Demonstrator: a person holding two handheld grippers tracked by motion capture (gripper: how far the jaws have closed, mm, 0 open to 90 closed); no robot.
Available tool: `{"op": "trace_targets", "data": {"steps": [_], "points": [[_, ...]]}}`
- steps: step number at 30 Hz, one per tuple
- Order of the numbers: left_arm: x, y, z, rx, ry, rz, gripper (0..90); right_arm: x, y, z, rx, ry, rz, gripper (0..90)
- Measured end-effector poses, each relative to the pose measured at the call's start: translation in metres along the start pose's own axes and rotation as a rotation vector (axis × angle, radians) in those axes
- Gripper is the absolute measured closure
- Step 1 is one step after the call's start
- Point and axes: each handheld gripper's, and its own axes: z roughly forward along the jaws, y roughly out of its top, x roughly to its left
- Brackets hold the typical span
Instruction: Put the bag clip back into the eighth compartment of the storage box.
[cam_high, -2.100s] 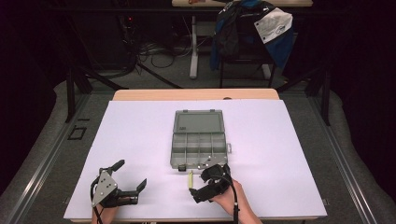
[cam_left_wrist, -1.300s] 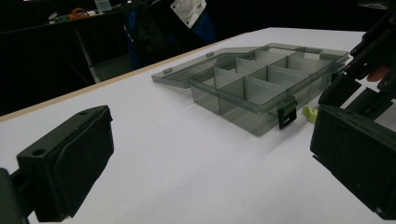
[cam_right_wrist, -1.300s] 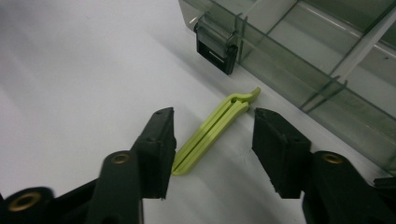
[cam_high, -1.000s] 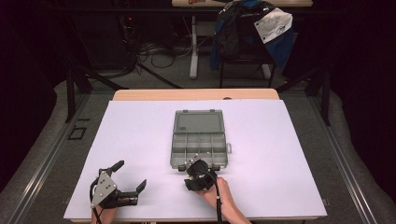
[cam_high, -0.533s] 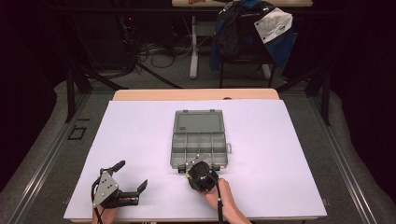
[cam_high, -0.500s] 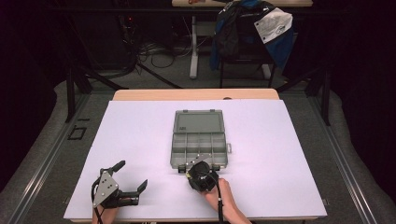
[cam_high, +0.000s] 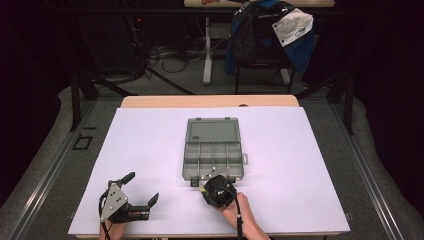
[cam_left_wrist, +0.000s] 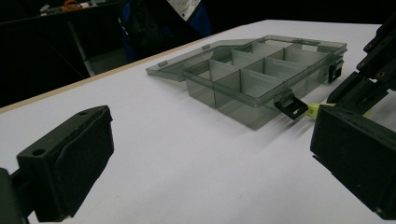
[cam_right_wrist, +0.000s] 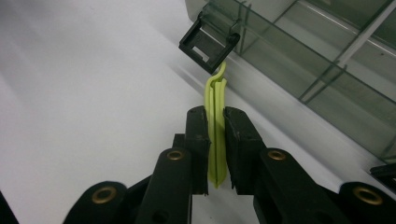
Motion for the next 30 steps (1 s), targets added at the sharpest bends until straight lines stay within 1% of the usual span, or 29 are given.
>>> {"op": "trace_targets", "data": {"steps": [2,3,6,11,17,21,23,27,30], "points": [[0.000,0.000,0.001,0.003,-0.003,0.002,0.0,0.000,-0.001,-0.001,-0.003,0.006,-0.006,80.4],[0.000,0.000,0.001,0.006,-0.004,0.002,0.0,0.000,-0.001,-0.003,-0.007,0.007,-0.018,80.5],[0.000,-0.001,0.002,0.006,-0.005,-0.001,0.0,0.000,-0.002,-0.006,-0.012,0.011,-0.018,80.4],[0.001,-0.001,0.002,0.006,-0.003,0.001,0.0,-0.002,-0.002,-0.011,-0.028,0.020,-0.037,80.5],[0.001,0.000,0.001,0.006,-0.002,0.003,0.0,-0.003,-0.002,-0.015,-0.039,0.025,-0.042,80.5],[0.001,0.000,0.001,0.007,-0.004,0.006,0.0,-0.006,-0.003,-0.019,-0.047,0.031,-0.056,80.4],[0.000,0.000,0.001,0.009,-0.004,0.007,0.0,-0.007,-0.003,-0.021,-0.046,0.032,-0.055,80.4],[0.000,-0.001,0.002,0.007,-0.005,0.004,0.0,-0.008,-0.003,-0.023,-0.055,0.040,-0.055,80.5],[0.000,-0.001,0.003,0.010,-0.008,0.004,0.0,-0.009,-0.004,-0.025,-0.059,0.042,-0.064,80.4]]}}
